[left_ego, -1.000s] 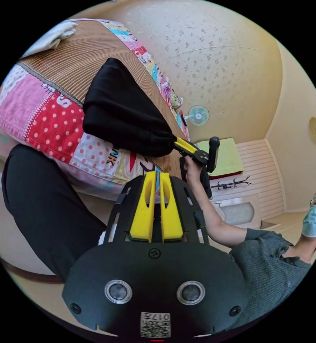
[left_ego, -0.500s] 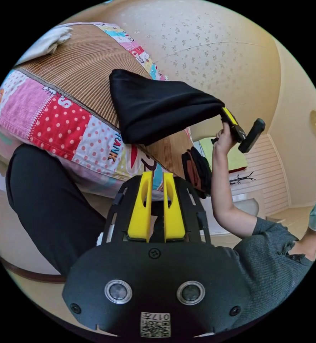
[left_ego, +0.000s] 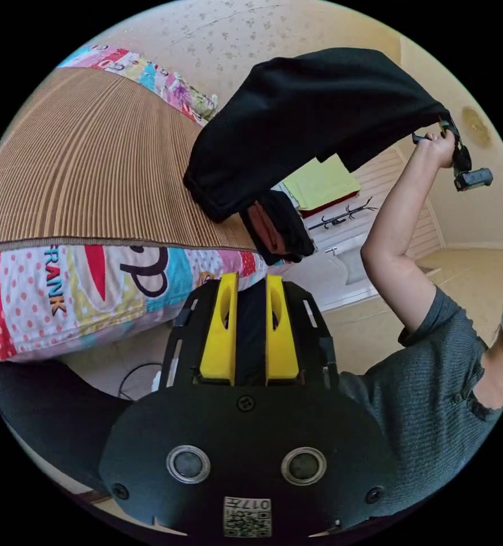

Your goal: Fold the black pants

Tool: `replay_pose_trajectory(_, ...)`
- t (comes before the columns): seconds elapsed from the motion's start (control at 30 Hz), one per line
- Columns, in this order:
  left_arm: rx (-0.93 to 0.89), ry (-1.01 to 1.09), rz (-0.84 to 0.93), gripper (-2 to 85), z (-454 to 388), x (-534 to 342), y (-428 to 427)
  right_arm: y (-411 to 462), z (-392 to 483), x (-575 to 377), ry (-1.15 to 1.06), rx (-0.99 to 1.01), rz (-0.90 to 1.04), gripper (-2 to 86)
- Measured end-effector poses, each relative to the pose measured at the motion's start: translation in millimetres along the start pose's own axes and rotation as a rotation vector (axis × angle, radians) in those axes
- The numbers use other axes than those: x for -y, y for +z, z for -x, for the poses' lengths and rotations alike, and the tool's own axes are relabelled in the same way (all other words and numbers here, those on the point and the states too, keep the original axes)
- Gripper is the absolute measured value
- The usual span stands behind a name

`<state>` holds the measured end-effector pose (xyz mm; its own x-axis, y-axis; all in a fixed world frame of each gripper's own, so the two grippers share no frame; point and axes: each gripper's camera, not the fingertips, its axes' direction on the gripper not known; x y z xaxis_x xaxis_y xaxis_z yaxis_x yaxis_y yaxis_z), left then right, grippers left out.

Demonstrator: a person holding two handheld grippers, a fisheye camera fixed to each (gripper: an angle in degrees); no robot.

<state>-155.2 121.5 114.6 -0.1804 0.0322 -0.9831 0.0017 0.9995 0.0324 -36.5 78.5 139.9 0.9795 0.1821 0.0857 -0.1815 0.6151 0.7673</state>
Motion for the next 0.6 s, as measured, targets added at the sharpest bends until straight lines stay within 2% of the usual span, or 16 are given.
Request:
replay_pose_trajectory(0.2, 0.113, 0.248, 0.033, 18.8, -67, 27, 41, -17, -32, 75, 0.048, -0.098, 0.002, 4.8)
replay_pose_trajectory(0.27, 0.279, 0.313, 0.030, 19.3, -92, 32, 57, -30, -45, 100, 0.070, -0.081, -0.007, 4.9)
replay_pose_trajectory(0.33, 0.385, 0.364, 0.029, 15.7, -103, 34, 63, -38, -56, 116, 0.080, -0.127, -0.022, 4.9)
replay_pose_trajectory(0.37, 0.471, 0.401, 0.023, 7.8, -107, 34, 59, -42, -70, 126, 0.102, -0.160, -0.023, 4.9)
replay_pose_trajectory(0.4, 0.509, 0.421, 0.011, 3.8, -108, 34, 53, -43, -80, 131, 0.122, -0.161, -0.021, 4.9)
replay_pose_trajectory(0.47, 0.643, 0.415, -0.056, 3.2, -99, 48, -4, -38, -134, 148, 0.218, -0.091, 0.000, 5.0)
replay_pose_trajectory(0.53, 0.654, 0.376, -0.100, 3.0, -84, 79, -73, -16, -178, 155, 0.282, -0.033, 0.057, 5.2)
replay_pose_trajectory(0.6, 0.612, 0.315, -0.129, 3.0, -65, 123, -148, 29, -211, 162, 0.279, 0.002, 0.216, 5.6)
